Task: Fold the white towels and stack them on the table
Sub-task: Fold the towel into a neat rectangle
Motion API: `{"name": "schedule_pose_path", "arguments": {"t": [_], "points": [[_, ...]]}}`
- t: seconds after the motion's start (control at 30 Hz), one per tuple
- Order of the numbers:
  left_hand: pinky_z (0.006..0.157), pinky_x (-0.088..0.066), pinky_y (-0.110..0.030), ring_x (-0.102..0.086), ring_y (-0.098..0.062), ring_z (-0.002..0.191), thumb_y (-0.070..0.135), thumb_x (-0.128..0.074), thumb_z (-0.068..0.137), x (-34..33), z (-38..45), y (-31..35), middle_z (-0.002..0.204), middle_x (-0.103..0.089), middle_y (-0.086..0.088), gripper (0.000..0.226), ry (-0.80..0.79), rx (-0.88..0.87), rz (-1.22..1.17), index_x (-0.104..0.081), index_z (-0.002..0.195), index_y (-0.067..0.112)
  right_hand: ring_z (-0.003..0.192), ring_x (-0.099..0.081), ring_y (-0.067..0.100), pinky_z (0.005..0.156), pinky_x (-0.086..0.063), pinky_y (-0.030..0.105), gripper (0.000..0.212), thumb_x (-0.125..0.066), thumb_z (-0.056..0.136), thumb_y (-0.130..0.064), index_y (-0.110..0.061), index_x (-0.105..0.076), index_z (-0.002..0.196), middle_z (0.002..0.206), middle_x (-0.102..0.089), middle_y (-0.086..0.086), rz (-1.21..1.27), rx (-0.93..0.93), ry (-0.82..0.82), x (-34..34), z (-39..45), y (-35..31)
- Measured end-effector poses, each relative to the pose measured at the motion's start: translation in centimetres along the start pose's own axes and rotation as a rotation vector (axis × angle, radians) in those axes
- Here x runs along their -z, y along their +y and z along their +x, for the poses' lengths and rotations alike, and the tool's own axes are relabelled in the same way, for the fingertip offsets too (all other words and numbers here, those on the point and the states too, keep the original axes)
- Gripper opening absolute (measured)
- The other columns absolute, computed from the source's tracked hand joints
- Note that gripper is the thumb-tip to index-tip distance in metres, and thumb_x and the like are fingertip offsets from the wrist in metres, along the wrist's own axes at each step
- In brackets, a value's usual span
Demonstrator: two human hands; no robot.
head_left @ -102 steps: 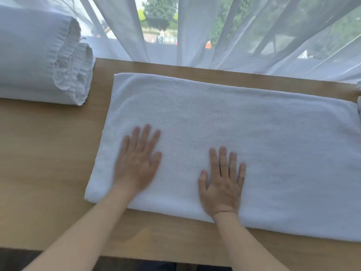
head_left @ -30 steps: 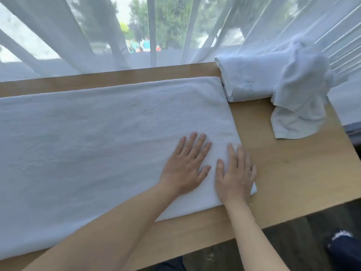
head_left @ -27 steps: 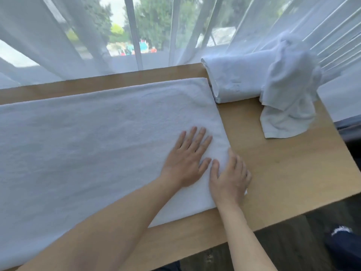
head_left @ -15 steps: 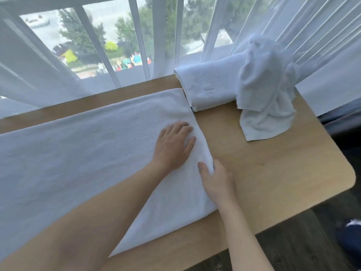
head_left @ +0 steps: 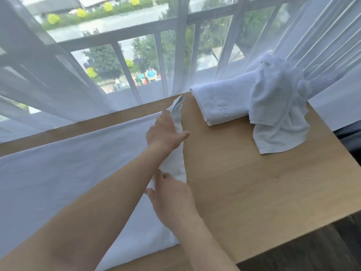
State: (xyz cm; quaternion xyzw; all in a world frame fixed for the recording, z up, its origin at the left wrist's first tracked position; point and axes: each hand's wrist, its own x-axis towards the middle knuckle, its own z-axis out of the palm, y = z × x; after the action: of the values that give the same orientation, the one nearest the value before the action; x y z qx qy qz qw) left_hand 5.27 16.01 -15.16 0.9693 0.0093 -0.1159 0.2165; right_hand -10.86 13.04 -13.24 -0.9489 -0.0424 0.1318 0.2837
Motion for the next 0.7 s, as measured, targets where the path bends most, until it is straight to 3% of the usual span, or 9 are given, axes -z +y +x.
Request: {"name": "schedule_pose_path", "arguments": {"t": [0.17, 0.33, 0.47, 0.7], "points": [[0.073, -0.042, -0.034, -0.064, -0.031, 0.102, 0.048, -0.068, 0.086, 3.5, 1.4, -5.7, 0.107, -0.070, -0.007, 0.042, 0.089, 0.079, -0.155, -0.065, 0.112, 0.016, 0.087, -0.062, 0.033, 0.065, -0.033, 0.037, 0.036, -0.048, 0.102, -0.046, -0.013, -0.043, 0.116, 0.101, -0.060, 0.008, 0.003, 0.080, -0.070, -0.8, 0.4, -3.1], [0.062, -0.043, -0.028, -0.065, -0.015, 0.077, 0.049, -0.071, 0.084, 8.0, -0.7, -13.6, 0.079, -0.070, 0.012, 0.021, 0.187, 0.091, -0.475, -0.067, 0.079, 0.029, 0.072, -0.050, 0.016, 0.058, -0.037, 0.030, 0.045, -0.071, 0.083, -0.057, -0.022, -0.045, 0.089, 0.076, -0.054, -0.004, 0.227, 0.054, -0.195, -2.2, 1.6, -7.0], [0.053, -0.037, -0.009, -0.057, 0.003, 0.068, 0.050, -0.071, 0.085, 11.7, -3.3, -20.5, 0.073, -0.064, 0.016, 0.026, 0.290, 0.119, -0.555, -0.061, 0.073, 0.030, 0.054, -0.036, 0.008, 0.050, -0.029, 0.023, 0.055, -0.078, 0.073, -0.063, -0.023, -0.040, 0.069, 0.061, -0.038, -0.010, 0.323, 0.103, -0.217, -5.8, 2.2, -11.8], [0.054, -0.037, -0.015, -0.049, -0.003, 0.060, 0.051, -0.072, 0.085, 17.3, -8.0, -34.2, 0.073, -0.060, 0.000, 0.049, 0.351, 0.149, -0.664, -0.060, 0.085, 0.004, 0.053, -0.028, 0.008, 0.053, -0.023, 0.027, 0.062, -0.081, 0.070, -0.062, -0.020, -0.036, 0.064, 0.060, -0.030, -0.007, 0.465, 0.078, -0.305, -13.1, 1.4, -22.2]]}}
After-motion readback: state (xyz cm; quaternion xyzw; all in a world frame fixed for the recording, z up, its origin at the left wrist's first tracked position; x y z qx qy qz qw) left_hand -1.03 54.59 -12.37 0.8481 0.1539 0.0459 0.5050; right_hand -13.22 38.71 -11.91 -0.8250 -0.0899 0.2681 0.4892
